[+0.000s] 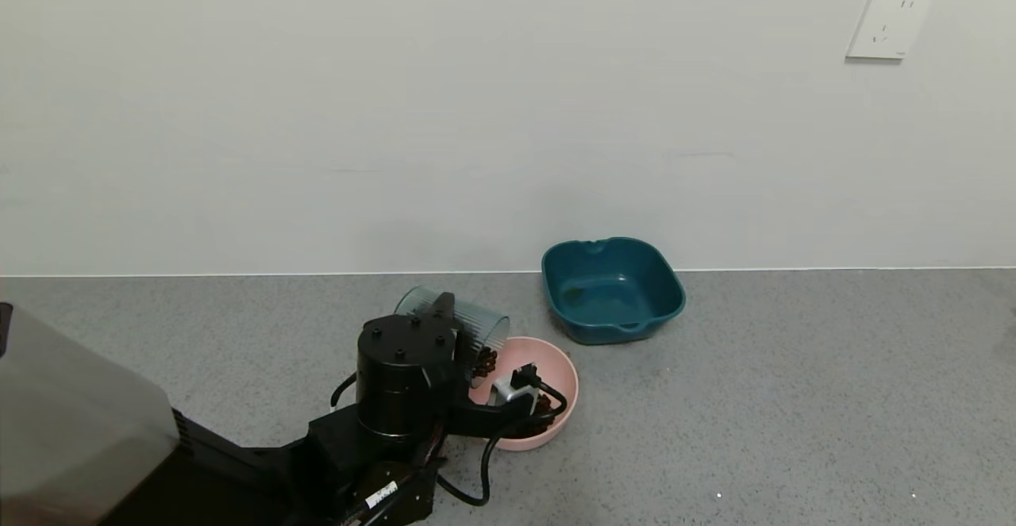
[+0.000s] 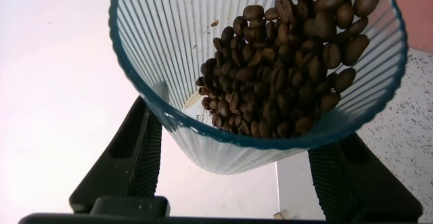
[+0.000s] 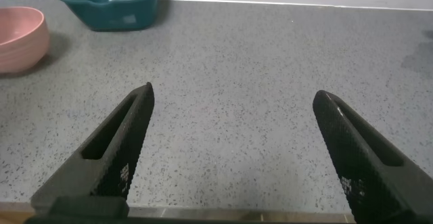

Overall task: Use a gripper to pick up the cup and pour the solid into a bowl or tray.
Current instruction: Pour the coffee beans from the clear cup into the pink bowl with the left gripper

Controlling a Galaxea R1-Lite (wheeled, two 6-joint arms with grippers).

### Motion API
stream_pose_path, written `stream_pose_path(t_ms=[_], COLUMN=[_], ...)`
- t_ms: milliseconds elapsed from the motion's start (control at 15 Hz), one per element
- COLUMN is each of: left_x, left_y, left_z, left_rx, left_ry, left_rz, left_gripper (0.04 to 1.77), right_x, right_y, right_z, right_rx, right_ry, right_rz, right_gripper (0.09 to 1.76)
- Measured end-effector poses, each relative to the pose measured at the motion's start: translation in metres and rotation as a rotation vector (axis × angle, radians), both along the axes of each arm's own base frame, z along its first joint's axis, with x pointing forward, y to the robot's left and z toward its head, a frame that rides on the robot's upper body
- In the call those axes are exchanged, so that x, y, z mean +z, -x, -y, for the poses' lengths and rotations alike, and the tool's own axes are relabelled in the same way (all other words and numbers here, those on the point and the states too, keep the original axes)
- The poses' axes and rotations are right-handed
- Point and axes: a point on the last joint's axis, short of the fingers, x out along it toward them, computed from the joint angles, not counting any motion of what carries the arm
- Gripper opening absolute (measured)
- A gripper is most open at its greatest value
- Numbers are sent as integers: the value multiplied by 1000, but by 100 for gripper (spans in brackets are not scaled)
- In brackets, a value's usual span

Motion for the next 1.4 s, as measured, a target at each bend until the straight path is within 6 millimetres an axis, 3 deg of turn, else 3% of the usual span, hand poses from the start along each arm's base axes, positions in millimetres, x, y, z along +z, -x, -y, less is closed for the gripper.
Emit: stream_pose_path(t_ms=[933,1400], left_x=[9,4], left_y=[4,9], left_z=[-8,-15], left_rx=[9,41], left_ry=[60,283], left_rz=[40,53], left_gripper=[126,126], right_x=[0,0], right_y=[0,0], right_z=[0,0], right_rx=[0,0], right_ry=[0,0], right_rz=[0,0], right_gripper=[171,171])
